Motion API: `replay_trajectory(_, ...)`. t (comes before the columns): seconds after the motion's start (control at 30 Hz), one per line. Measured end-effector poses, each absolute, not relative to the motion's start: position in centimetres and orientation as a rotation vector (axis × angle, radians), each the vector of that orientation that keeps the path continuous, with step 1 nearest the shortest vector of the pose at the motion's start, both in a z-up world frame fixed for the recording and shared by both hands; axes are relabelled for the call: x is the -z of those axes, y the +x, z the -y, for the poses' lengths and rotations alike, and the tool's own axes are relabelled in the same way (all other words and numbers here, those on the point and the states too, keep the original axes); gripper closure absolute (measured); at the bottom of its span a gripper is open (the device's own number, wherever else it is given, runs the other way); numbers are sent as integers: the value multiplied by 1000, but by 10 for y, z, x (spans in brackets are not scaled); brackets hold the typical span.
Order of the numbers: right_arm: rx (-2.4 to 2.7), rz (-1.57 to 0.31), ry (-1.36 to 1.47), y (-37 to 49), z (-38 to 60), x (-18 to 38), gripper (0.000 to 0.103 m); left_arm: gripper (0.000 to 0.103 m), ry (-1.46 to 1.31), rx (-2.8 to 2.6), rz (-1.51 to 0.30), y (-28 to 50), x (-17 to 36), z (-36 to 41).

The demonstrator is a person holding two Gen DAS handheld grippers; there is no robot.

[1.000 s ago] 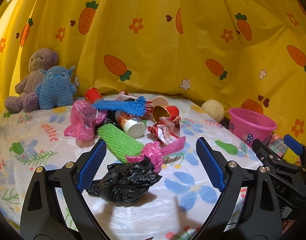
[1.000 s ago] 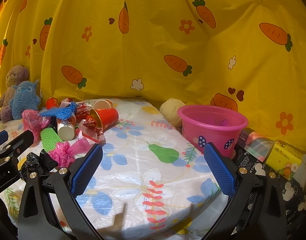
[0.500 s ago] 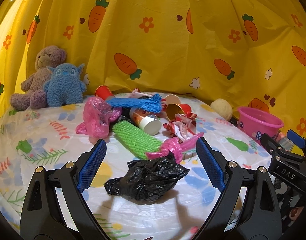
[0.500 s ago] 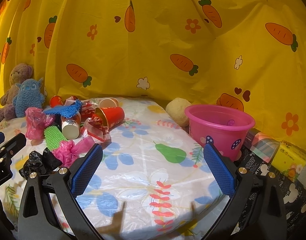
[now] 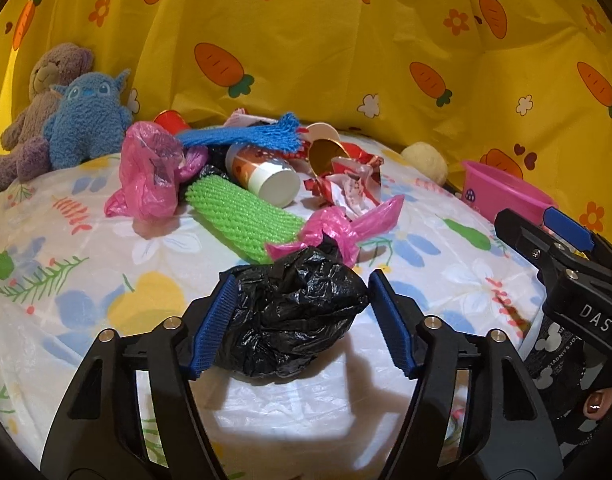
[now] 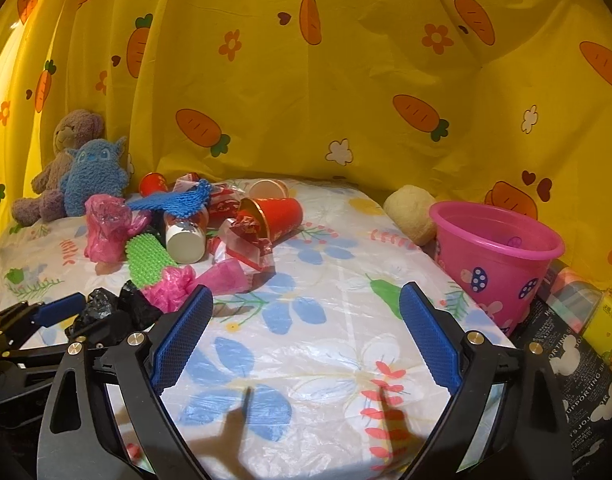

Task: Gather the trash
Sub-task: 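Approach the black plastic bag with the left gripper and close on it, then carry the black bag toward the pink bucket with the left gripper while the right gripper grasps the pink bag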

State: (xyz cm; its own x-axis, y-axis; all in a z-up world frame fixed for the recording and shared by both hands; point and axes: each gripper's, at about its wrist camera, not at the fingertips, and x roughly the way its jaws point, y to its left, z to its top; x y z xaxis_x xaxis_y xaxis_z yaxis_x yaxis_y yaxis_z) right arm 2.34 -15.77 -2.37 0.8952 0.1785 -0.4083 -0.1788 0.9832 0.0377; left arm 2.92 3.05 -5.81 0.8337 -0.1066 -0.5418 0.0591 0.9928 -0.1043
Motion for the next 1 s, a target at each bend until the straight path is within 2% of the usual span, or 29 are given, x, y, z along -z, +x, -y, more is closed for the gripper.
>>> replay_trajectory(0.1, -221, -423, -15, 28, 146, 25, 14, 54, -102, 98, -572, 26, 60, -34)
replay_trajectory(0.17, -253, -434, -18, 33, 137, 27, 20, 71, -118, 106, -572, 26, 59, -37)
replay_trajectory(0.2, -270, -447, -14, 36, 133, 29, 25, 75, -121, 105, -572, 27, 58, -38)
replay_trajectory(0.27, -303, -476, -1, 42, 126, 31, 27, 89, -123, 103, -564, 27, 56, -40)
replay_trajectory(0.33, -333, -507, -1, 49, 118, 34, 35, 95, -131, 103, -545, 26, 54, -44)
replay_trajectory(0.63, -437, -602, -57, 75, 72, 42, 52, 97, -123, -25, -355, 3, 5, -73)
replay_trajectory(1.0, -444, -684, -99, 95, 54, 57, 77, 97, -144, -36, -369, 10, 6, -89)
